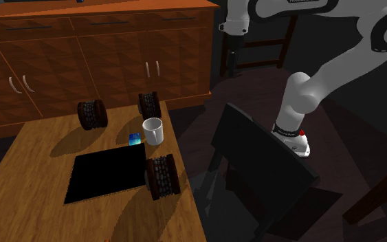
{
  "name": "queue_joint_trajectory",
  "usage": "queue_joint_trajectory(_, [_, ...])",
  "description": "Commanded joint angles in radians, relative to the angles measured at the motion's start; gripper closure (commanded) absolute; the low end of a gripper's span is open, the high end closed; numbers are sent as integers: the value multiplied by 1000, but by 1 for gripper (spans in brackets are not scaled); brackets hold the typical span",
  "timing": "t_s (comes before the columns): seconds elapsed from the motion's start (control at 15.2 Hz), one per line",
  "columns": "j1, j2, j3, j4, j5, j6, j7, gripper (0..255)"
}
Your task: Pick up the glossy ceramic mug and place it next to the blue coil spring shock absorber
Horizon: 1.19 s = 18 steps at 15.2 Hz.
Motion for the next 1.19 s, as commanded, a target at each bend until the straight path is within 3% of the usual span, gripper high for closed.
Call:
queue_joint_trajectory(0.0, [0,0,0,0,0,0,0,0])
queue_joint_trajectory(0.59, [31,300,107,95,47,216,112,0])
queue_joint_trajectory(1.12, [48,596,183,268,26,348,221,0])
